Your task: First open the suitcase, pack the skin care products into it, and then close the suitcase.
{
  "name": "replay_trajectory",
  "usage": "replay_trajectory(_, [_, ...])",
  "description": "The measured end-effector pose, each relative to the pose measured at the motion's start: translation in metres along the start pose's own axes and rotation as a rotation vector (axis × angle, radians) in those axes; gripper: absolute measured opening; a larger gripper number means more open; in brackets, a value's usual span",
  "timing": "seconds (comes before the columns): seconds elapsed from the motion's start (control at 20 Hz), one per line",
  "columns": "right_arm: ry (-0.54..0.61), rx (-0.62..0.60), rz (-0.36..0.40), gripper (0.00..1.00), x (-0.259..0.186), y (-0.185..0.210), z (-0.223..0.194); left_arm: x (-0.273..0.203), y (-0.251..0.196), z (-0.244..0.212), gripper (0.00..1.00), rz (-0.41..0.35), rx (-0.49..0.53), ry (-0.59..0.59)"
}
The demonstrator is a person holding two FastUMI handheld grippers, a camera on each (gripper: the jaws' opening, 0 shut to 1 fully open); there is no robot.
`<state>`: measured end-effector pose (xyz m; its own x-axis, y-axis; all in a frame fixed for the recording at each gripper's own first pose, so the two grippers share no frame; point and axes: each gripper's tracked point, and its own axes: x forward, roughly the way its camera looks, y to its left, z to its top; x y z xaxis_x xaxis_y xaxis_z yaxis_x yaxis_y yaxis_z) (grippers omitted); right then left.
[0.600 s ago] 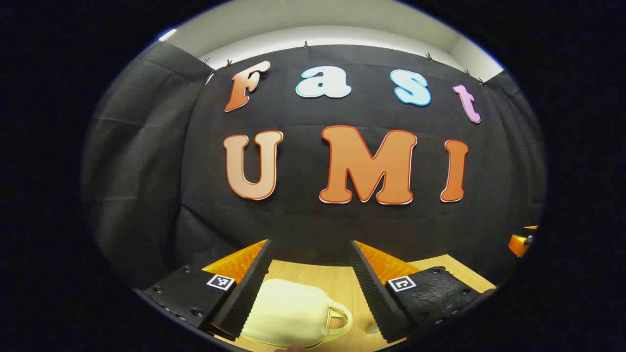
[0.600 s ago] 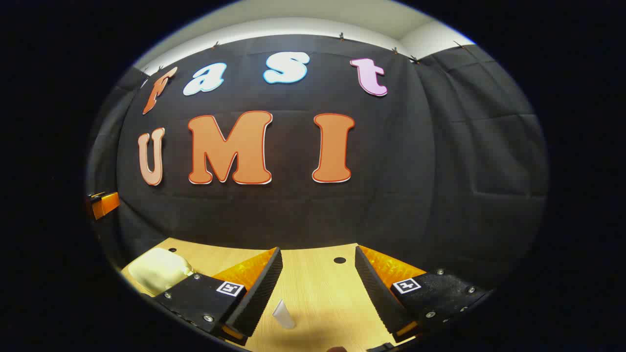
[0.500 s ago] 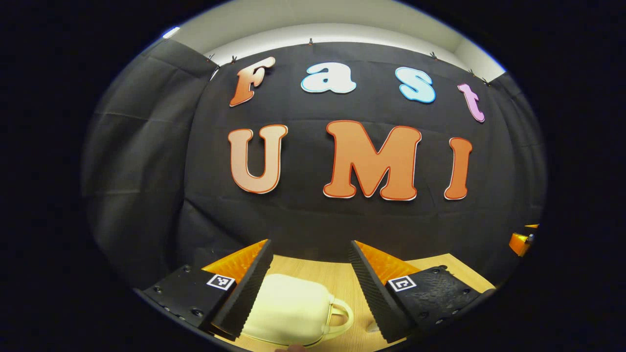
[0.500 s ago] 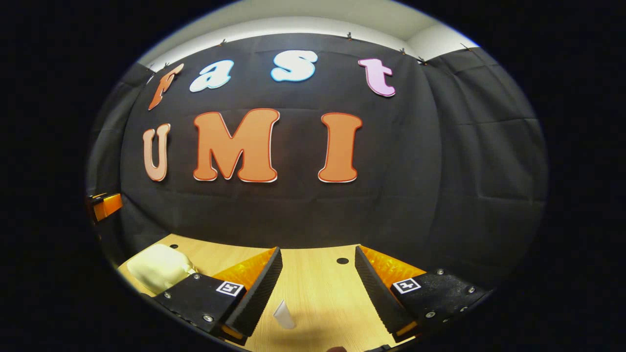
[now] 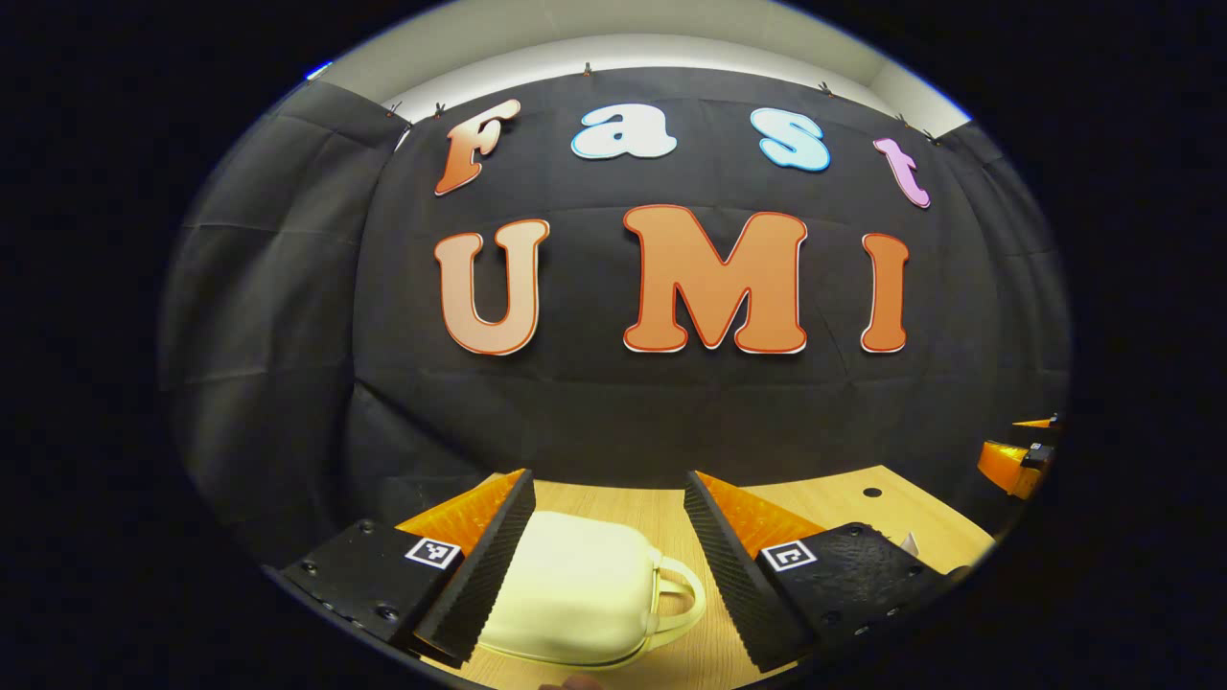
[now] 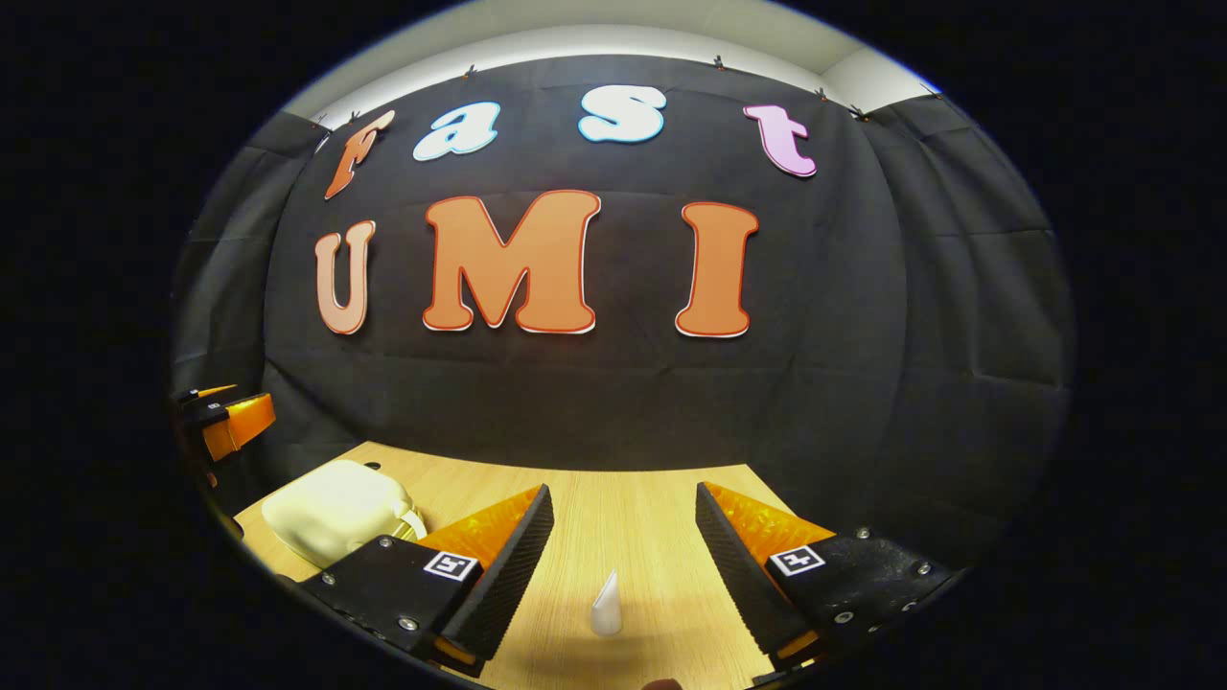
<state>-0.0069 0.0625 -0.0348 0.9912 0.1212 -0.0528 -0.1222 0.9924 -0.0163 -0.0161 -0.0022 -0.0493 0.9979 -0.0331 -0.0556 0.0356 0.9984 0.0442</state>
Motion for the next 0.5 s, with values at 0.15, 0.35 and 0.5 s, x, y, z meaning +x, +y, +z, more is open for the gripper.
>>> replay_trajectory(0.15, [-0.016, 0.000, 0.001, 0.95, -0.002, 0.004, 0.009, -0.001, 0.003, 0.005, 0.95, -0.002, 0.028, -0.012])
replay_trajectory(0.35, [-0.017, 0.001, 0.009, 0.95, -0.001, 0.009, 0.012, -0.001, 0.002, 0.016, 0.98, -0.006, 0.057, -0.048])
replay_trajectory(0.5, [-0.005, 0.000, 0.007, 0.95, -0.003, 0.008, 0.006, 0.002, -0.003, 0.014, 0.98, -0.017, 0.082, -0.045])
